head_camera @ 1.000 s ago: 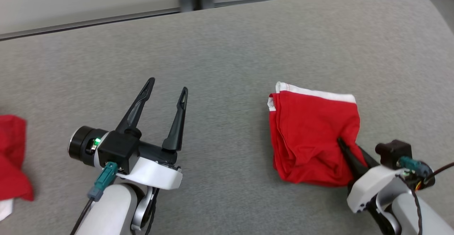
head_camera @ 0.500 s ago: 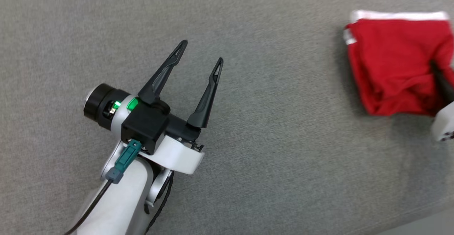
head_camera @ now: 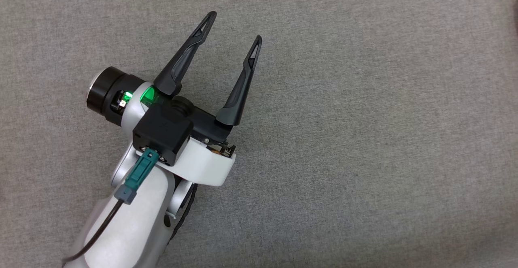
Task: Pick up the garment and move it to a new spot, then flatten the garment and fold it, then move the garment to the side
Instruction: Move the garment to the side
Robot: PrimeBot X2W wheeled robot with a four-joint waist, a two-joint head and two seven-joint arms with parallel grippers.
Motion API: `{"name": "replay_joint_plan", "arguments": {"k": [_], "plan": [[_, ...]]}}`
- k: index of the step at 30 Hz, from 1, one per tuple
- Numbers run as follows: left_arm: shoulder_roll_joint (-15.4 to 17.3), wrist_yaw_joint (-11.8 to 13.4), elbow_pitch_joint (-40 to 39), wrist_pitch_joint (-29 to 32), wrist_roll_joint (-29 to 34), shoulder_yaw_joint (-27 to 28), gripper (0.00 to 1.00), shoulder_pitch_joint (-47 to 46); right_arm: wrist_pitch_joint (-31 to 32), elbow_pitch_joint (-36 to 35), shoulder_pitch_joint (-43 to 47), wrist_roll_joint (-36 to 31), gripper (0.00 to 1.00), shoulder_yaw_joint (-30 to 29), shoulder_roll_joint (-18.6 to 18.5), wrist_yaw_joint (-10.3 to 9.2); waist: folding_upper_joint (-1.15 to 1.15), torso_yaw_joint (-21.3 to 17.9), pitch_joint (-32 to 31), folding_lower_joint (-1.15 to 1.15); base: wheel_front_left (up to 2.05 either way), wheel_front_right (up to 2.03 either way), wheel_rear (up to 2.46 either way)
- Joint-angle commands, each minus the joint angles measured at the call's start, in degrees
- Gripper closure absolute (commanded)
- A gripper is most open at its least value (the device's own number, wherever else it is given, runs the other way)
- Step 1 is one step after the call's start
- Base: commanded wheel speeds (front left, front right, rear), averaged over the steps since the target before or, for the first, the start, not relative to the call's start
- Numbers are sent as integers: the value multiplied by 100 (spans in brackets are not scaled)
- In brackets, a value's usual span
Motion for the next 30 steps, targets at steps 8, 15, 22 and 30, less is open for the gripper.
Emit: {"name": "replay_joint_plan", "arguments": {"k": [8,15,22,30], "plan": [[81,116,165,-112,-114,101,0,156,-132,333,242,178,0,-1047,561,-12,0,-81,-256,0,0,0,0],[189,194,266,-145,-234,208,0,429,-133,-853,1254,230,0,-2006,1125,-12,0,-259,-675,0,0,0,0],[250,364,383,-170,-483,395,0,936,-135,-2582,2523,-52,0,-2809,2087,-12,0,-393,-1215,0,0,0,0],[258,623,455,-260,-730,626,0,1582,-134,-4140,3609,-654,0,-2752,2952,-12,0,-167,-1754,0,0,0,0]]}}
